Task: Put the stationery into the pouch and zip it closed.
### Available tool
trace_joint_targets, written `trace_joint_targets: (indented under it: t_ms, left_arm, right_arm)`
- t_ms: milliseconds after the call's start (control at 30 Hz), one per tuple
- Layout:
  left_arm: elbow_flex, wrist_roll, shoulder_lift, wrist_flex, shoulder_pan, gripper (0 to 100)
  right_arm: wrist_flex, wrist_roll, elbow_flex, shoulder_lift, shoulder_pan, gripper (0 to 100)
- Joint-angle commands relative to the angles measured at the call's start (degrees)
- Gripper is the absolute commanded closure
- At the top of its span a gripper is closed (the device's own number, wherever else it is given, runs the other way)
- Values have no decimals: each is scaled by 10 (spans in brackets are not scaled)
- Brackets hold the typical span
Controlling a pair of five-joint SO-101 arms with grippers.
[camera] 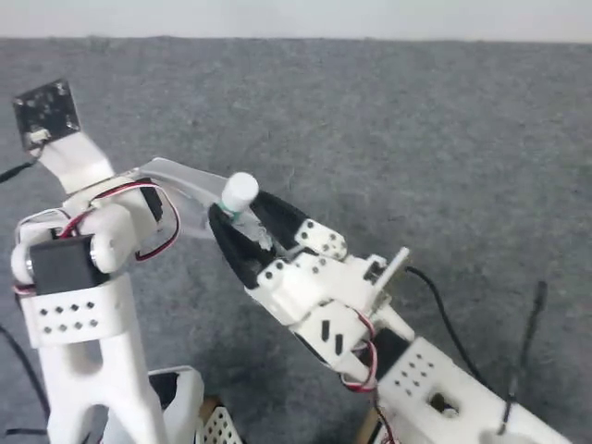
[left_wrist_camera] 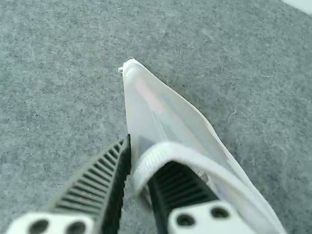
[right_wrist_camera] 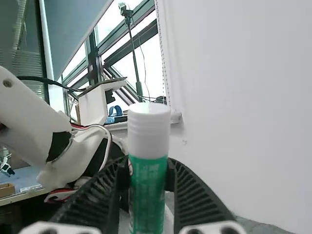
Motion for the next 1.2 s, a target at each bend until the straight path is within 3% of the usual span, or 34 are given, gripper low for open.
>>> trace_joint_targets:
  t_ms: [0,433,933,1100,1167]
  left_arm:
    - [-7,-4,-28,-25,4,987]
    - [16,-4,-29,-48,0,987]
    - [16,-4,-29,-47,-1,987]
    - [16,-4,-29,-47,-1,987]
    - [16,-4,-29,-47,-2,987]
  right_arm:
    - [-65,-1,-67,86,-4,992]
    - [-172,17,-135,258,14,992]
    - [-172,46,-142,371,6,988]
    - [-168,113,-129,378,-10,978]
    - [-168,127,-119,377,-14,920]
